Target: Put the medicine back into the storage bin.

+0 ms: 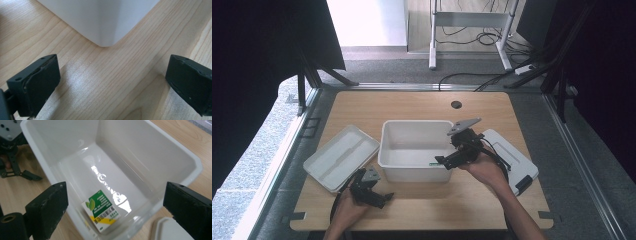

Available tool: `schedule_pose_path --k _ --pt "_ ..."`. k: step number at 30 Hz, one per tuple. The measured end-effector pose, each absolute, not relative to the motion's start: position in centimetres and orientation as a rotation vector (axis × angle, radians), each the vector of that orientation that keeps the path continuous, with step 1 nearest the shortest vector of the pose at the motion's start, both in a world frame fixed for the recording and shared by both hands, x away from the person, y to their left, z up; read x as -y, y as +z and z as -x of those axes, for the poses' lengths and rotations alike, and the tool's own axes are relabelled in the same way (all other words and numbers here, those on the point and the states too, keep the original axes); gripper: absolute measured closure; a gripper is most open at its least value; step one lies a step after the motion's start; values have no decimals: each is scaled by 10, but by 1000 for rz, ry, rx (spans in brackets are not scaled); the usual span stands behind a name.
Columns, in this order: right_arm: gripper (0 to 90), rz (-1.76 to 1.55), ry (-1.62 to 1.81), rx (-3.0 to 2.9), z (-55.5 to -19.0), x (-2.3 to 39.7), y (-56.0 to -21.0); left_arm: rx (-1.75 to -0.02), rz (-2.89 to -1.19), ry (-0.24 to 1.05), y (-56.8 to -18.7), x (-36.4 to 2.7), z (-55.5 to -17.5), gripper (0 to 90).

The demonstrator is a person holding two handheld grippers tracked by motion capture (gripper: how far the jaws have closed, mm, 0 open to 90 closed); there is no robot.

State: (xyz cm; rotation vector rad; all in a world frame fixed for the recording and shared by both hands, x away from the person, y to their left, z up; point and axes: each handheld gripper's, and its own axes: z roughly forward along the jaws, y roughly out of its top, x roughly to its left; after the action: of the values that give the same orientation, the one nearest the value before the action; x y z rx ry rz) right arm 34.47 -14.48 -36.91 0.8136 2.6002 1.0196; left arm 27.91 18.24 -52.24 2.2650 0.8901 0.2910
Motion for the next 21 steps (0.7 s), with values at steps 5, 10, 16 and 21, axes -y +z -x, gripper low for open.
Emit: schedule_pose_path --k 5,10,16,21 --pt "20 -815 1040 -2579 -331 163 -370 -900 -2262 295 -522 -182 -279 0" --pt "8 -824 1051 -2558 -319 179 -374 -901 -2262 295 -522 -183 -278 0" --pt "11 -818 1062 -2550 -305 193 -394 -895 -2259 294 -522 -184 -278 10" --pt "12 -794 1034 -2562 -297 197 -421 -891 -2258 301 -523 -185 -278 12"
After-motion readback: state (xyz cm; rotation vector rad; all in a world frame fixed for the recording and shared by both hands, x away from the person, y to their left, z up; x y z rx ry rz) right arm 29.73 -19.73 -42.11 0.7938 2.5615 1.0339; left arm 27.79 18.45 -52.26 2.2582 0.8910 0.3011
